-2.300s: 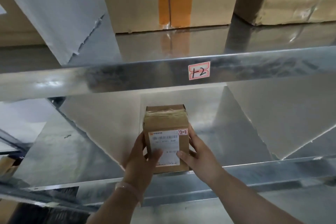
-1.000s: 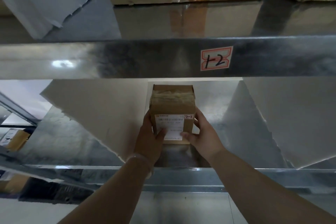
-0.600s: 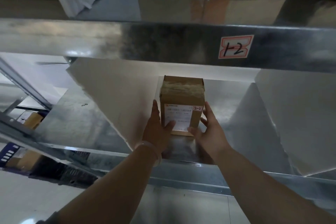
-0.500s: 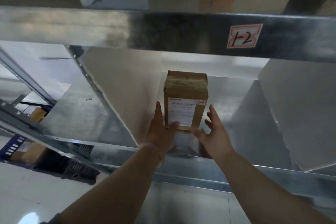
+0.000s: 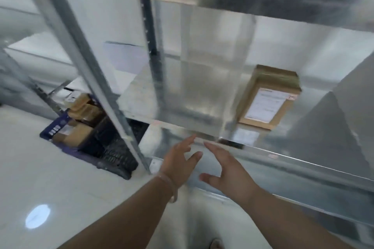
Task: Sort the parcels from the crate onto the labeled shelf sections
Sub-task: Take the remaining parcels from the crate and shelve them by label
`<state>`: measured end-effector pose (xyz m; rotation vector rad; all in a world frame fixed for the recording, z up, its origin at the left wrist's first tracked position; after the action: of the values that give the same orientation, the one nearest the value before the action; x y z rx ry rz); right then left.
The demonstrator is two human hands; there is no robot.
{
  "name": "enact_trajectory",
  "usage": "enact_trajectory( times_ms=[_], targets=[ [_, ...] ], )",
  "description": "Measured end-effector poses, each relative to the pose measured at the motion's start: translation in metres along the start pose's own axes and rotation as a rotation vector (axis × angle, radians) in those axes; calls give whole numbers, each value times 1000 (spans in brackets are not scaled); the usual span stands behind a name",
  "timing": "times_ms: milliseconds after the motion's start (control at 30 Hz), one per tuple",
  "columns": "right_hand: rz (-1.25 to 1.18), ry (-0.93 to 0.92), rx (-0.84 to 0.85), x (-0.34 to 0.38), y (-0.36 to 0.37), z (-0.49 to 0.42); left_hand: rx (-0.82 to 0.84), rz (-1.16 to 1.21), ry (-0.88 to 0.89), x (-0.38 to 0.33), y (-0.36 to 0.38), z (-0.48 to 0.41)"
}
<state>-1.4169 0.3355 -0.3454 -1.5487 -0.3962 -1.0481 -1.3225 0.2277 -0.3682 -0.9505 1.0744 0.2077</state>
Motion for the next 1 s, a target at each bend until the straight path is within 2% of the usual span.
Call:
enact_trajectory(
  times_ms=[100,233,400,633,1000],
  targets=[
    [-43,-43,79,52,71,-8,-52,-50,-56,53,-72,36],
    [-69,-142,280,134,173,-22,-162,-80,-152,118,-180,91],
    [-8,-290,354,232,274,-44,-363,-132,-261,185,-296,140],
    [18,-332,496,284,352,-76,-449,-80,-381,254,-365,148],
    [-28,-267,641,329,419,-215,-464,-63,-488,312,-455,46]
  ],
)
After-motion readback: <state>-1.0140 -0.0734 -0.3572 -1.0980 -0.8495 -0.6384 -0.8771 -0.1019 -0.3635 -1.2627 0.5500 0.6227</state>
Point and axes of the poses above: each hand's wrist, its own z-axis away from the middle knuckle, its own y-axis out of the palm, x = y × z, the point moved 9 cm from there along -z, towards the middle knuckle, and after that the axes turned 7 degrees about -z, right-handed, at the moved point
